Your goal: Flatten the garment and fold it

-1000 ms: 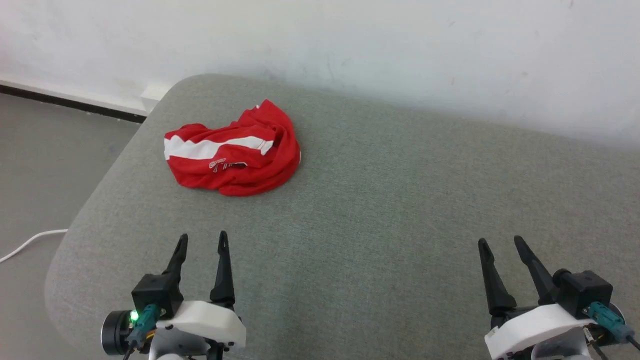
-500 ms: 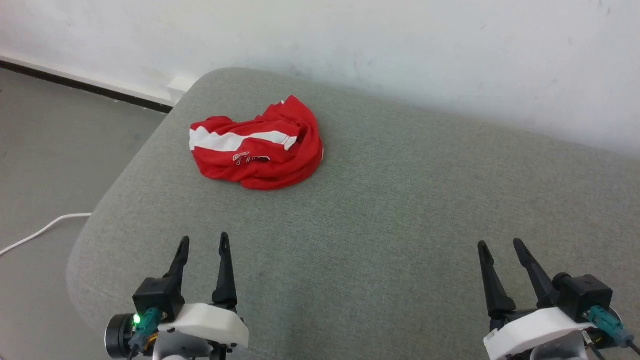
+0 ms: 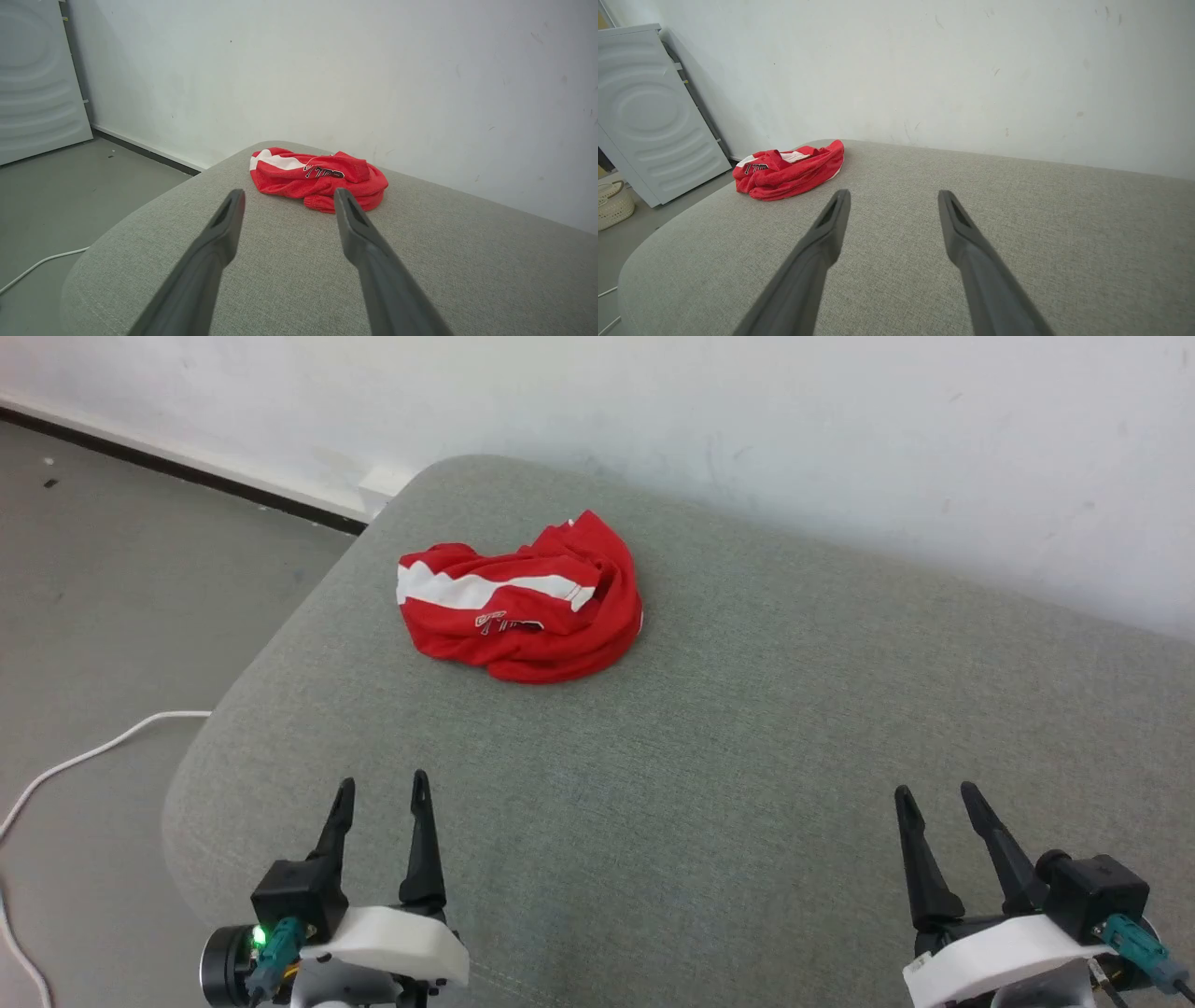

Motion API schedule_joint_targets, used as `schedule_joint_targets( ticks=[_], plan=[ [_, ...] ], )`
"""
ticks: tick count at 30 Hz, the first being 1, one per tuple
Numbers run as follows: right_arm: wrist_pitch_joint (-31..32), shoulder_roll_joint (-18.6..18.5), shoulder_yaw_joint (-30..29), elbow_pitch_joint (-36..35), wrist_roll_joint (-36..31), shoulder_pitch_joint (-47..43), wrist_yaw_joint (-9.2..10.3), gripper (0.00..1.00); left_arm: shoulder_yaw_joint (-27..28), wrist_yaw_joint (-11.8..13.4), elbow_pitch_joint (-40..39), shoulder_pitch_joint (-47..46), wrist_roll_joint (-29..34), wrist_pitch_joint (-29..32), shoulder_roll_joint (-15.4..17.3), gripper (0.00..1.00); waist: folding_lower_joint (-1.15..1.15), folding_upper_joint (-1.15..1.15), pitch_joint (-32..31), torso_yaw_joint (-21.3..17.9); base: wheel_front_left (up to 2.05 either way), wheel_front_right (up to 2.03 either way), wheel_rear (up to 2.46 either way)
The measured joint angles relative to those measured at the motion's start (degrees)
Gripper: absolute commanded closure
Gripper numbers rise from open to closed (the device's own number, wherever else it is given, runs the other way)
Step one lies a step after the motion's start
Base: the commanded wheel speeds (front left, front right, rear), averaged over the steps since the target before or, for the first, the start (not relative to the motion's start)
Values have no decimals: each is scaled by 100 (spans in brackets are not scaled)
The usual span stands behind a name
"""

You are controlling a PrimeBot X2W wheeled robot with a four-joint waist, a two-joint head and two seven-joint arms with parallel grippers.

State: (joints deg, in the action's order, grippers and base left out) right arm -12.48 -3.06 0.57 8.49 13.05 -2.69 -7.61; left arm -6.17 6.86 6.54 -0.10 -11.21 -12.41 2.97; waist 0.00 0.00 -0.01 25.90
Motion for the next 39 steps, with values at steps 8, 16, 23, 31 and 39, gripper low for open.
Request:
schedule_joint_targets(
  ticks=[8,16,23,31,39],
  plan=[
    [-90,1,12,82,93,-10,0,0,-47,54,30,0,-105,-85,0,0,0,0,9,193,0,0,0],
    [-186,2,82,174,219,-31,0,0,-93,129,87,0,-201,-190,0,0,0,0,9,391,0,0,0],
    [-222,3,90,210,259,-32,0,0,-110,134,105,0,-236,-226,0,0,0,0,11,446,0,0,0],
    [-224,3,62,213,257,-32,0,0,-114,113,148,-17,-293,-232,0,0,0,0,39,415,0,0,0],
    [-225,5,30,190,105,55,0,0,137,-454,626,-1401,-609,-231,59,0,0,0,258,268,0,0,0]
  ],
)
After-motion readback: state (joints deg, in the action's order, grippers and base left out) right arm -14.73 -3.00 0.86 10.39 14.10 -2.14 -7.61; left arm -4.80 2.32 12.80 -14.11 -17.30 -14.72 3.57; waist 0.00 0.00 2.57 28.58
